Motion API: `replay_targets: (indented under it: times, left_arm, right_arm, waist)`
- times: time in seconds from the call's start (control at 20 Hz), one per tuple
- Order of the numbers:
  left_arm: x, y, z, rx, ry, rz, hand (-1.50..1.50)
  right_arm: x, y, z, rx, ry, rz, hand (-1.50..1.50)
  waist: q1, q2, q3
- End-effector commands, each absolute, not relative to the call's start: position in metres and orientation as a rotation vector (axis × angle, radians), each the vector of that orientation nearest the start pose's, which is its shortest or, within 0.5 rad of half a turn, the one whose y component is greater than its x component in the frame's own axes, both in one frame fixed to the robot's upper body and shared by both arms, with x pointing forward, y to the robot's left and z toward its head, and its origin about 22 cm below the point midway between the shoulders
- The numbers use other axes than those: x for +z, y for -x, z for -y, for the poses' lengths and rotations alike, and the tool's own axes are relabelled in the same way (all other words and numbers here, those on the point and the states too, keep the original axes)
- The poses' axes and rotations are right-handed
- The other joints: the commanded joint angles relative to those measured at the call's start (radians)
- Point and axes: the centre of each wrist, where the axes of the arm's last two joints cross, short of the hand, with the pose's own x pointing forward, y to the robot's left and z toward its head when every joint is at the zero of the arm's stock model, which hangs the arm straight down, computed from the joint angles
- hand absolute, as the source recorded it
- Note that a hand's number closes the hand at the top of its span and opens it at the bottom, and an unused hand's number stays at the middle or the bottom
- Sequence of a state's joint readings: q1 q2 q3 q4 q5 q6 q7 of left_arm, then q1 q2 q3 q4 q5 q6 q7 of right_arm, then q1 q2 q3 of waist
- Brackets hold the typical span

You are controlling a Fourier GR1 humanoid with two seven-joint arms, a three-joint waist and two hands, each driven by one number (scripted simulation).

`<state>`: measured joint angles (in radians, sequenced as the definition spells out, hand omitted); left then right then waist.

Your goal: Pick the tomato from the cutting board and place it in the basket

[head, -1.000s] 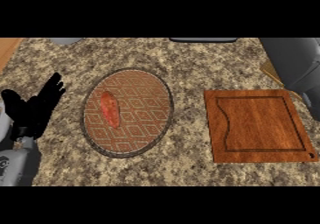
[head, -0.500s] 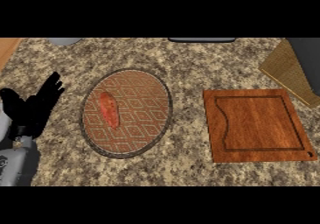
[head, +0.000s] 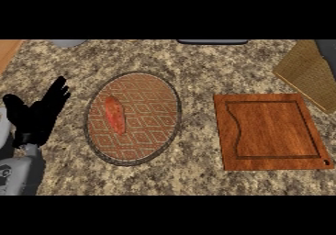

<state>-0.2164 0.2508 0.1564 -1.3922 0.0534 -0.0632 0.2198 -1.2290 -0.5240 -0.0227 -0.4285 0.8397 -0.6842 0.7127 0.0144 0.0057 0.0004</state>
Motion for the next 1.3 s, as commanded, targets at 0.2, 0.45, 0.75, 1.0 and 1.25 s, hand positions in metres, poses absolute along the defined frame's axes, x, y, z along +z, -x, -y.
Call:
replay_targets:
  times: [0.2, 0.45, 0.75, 1.0, 1.25]
  left_arm:
    - [0.040, -0.295, -0.327, -0.102, -0.179, 1.390, 0.00]
    - [0.041, -0.301, -0.308, -0.100, -0.190, 1.401, 0.00]
    - [0.045, -0.292, -0.308, -0.089, -0.179, 1.405, 0.00]
    - [0.049, -0.285, -0.324, -0.093, -0.189, 1.370, 0.00]
    - [0.037, -0.282, -0.333, -0.042, -0.211, 1.363, 0.00]
  right_arm:
    - [0.201, -0.456, 0.336, -0.386, 1.522, 1.110, -1.50]
    - [0.191, -0.454, 0.346, -0.288, 1.517, 1.157, -1.50]
    - [0.203, -0.447, 0.364, -0.416, 1.512, 1.276, -1.50]
    - [0.219, -0.435, 0.384, -0.765, 1.467, 1.310, -1.50]
    - [0.223, -0.414, 0.397, -0.873, 1.380, 1.357, -1.50]
  waist:
    - [0.006, 0.003, 0.000]
    - [0.012, 0.006, 0.000]
    - [0.012, 0.003, 0.001]
    - [-0.003, -0.007, 0.002]
    - [-0.044, -0.019, -0.001]
